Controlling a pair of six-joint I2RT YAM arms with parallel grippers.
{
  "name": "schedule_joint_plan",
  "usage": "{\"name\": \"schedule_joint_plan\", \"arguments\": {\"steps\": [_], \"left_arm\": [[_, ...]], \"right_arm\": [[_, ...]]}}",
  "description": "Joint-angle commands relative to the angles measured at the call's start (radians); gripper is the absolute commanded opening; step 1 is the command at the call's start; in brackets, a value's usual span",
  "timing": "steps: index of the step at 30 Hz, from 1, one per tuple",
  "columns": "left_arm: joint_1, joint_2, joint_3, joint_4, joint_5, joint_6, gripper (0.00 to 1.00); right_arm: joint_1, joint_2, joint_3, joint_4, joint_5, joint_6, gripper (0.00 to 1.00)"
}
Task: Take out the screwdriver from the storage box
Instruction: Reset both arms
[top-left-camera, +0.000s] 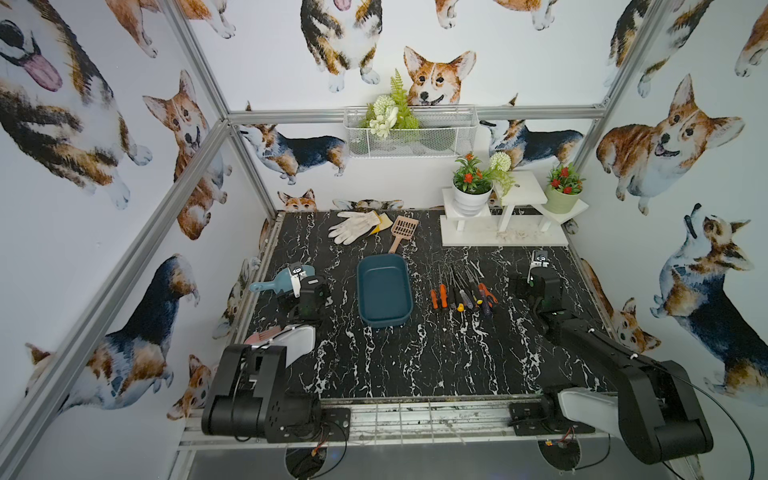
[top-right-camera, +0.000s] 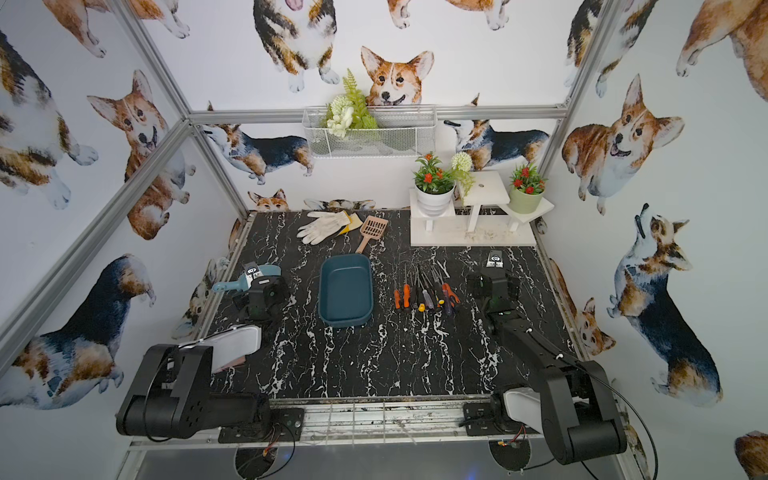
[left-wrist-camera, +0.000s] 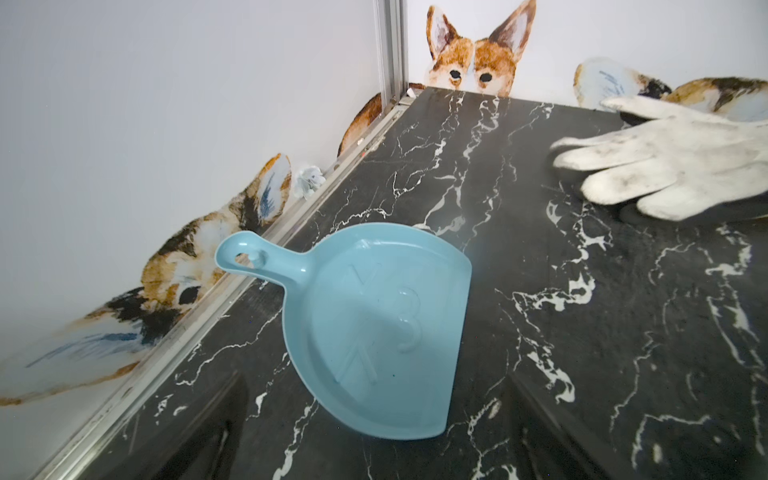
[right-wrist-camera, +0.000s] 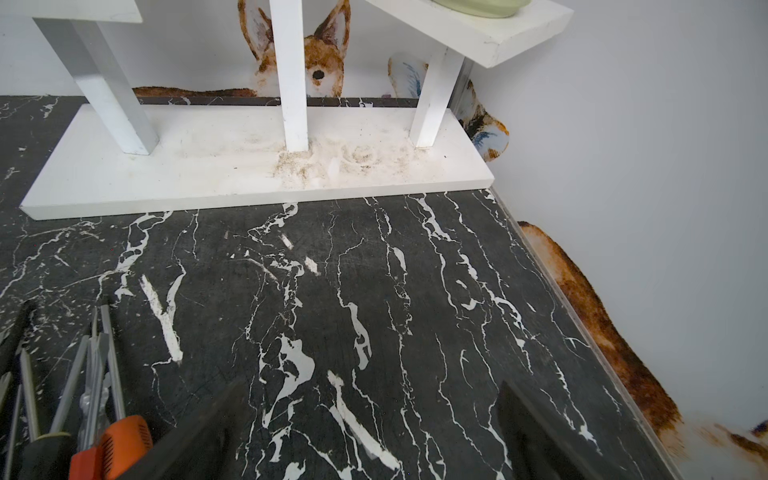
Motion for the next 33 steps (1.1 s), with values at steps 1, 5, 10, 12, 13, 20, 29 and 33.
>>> {"name": "schedule_joint_plan", "arguments": {"steps": [1,5,10,12,13,20,29,33], "left_arm": [[0.009,0.020,-0.011,0.171,0.019,0.032,1.00],[0.037,0.100,-0.046,0.343,0.044,0.045,1.00],[0.052,0.125,-0.011,0.285,0.219,0.079,1.00],[0.058,0.145,-0.012,0.307,0.273,0.089,1.00],[0.072,0.155,-0.018,0.318,0.298,0.076,1.00],[0.083,0.185,-0.028,0.369,0.314,0.077,1.00],[0.083,0.183,-0.031,0.365,0.314,0.075,1.00],[0.083,0.182,-0.031,0.363,0.314,0.073,1.00]], "right_arm": [[-0.001,-0.004,0.007,-0.001,-0.009,0.006,1.00],[-0.001,0.001,0.008,0.004,-0.014,0.005,1.00],[-0.001,0.006,0.012,0.011,-0.026,0.009,1.00],[-0.001,0.011,0.008,0.035,-0.033,0.011,1.00],[0.000,0.016,0.009,0.045,-0.039,0.013,1.00],[-0.001,0.071,0.000,0.117,-0.092,-0.032,1.00],[-0.003,0.131,-0.073,0.332,-0.149,-0.144,1.00],[-0.004,0.203,-0.083,0.401,-0.207,-0.171,1.00]]}}
